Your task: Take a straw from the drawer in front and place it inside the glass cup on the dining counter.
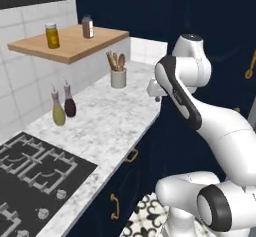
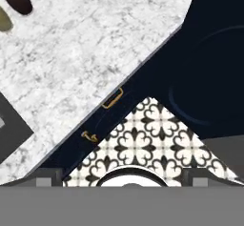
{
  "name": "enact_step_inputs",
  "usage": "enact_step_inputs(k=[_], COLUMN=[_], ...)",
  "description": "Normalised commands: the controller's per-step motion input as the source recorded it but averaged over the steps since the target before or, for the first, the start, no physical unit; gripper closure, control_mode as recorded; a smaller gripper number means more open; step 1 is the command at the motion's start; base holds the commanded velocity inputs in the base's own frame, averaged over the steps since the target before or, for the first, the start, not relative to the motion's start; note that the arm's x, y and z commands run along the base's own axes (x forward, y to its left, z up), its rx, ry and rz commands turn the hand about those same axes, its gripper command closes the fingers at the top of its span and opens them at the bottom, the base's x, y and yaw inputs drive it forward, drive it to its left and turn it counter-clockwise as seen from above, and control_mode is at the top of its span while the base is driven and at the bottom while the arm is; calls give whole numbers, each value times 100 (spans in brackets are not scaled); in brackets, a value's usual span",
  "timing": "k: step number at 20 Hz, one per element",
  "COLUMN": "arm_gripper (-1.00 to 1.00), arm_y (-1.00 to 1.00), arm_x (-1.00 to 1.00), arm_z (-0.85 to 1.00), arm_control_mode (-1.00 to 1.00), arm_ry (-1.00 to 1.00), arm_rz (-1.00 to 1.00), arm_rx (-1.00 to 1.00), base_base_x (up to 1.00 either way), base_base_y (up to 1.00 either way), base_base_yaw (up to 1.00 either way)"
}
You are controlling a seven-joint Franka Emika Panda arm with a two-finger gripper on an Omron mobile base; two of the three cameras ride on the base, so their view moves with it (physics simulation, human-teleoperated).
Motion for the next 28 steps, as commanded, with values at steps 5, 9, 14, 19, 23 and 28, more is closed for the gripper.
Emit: enact_step_inputs(k=[5, 9, 14, 19, 23, 28], arm_gripper=[-100, -100, -100, -100, -100, -100], arm_y=[0, 0, 0, -15, -82, -37], arm_x=[0, 0, 0, -25, 0, 22], arm_z=[0, 0, 0, 2, -29, -81], arm_control_mode=[100, 100, 100, -100, -100, -100], arm_ry=[0, 0, 0, 10, 13, 2], arm_rz=[0, 0, 0, -38, -14, 0], arm_rx=[0, 0, 0, 40, 60, 59], base_base_x=[-32, -11, -18, 0, 0, 0], base_base_y=[69, 67, 75, 0, 0, 0], base_base_yaw=[-56, -53, -51, 0, 0, 0])
